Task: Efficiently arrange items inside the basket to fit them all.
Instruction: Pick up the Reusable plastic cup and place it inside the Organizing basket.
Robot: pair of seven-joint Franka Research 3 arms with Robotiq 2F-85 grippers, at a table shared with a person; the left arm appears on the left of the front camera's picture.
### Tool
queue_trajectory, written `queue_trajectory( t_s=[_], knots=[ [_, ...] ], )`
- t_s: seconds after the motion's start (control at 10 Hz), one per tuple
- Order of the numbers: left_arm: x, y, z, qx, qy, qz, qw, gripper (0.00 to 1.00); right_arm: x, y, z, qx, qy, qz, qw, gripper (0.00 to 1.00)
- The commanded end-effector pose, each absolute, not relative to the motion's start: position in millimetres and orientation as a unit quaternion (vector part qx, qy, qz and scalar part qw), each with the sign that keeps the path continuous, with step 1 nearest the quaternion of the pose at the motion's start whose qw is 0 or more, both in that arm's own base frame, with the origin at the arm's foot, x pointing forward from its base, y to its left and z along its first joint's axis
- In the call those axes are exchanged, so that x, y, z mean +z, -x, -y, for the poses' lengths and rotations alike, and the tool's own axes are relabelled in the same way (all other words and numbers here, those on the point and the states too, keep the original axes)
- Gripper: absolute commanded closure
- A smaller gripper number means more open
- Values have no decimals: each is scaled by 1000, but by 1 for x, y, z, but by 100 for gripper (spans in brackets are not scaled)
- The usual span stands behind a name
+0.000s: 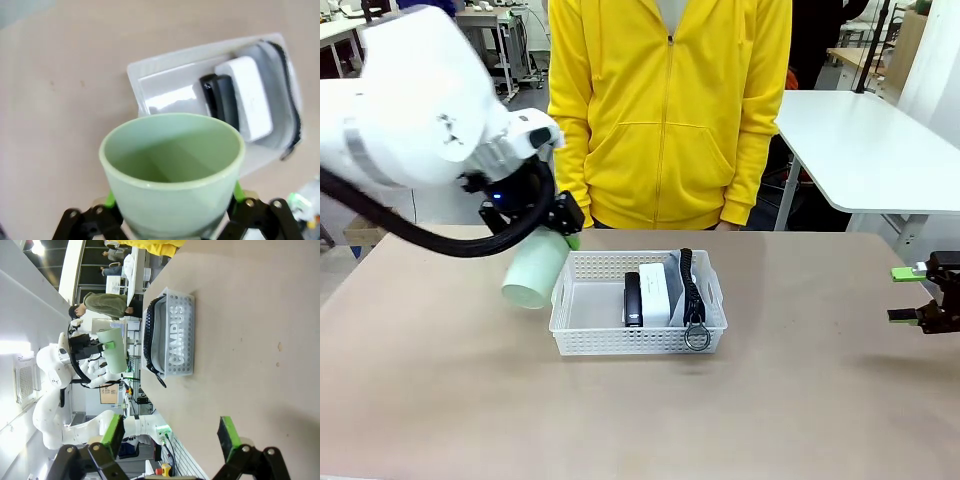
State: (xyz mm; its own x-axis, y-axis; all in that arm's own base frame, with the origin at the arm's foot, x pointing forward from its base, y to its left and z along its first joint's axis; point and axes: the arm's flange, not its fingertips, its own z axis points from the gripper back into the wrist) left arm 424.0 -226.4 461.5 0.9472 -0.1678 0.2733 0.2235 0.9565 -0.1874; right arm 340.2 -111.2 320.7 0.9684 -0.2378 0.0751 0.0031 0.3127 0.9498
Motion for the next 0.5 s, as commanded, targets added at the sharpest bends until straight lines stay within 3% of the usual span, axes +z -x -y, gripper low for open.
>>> queue_trajectory(
  t_s=[0.0, 0.3, 0.4],
  knots=[
    [462, -448, 248, -53, 74, 114, 989, 9, 324, -342, 111, -78, -586, 107, 799, 0],
    [459, -450, 272, -4, 52, 111, 992, 9, 324, -342, 111, -78, -586, 107, 799, 0],
    [462, -449, 276, -13, 77, 128, 989, 9, 324, -342, 111, -78, -586, 107, 799, 0]
  ],
)
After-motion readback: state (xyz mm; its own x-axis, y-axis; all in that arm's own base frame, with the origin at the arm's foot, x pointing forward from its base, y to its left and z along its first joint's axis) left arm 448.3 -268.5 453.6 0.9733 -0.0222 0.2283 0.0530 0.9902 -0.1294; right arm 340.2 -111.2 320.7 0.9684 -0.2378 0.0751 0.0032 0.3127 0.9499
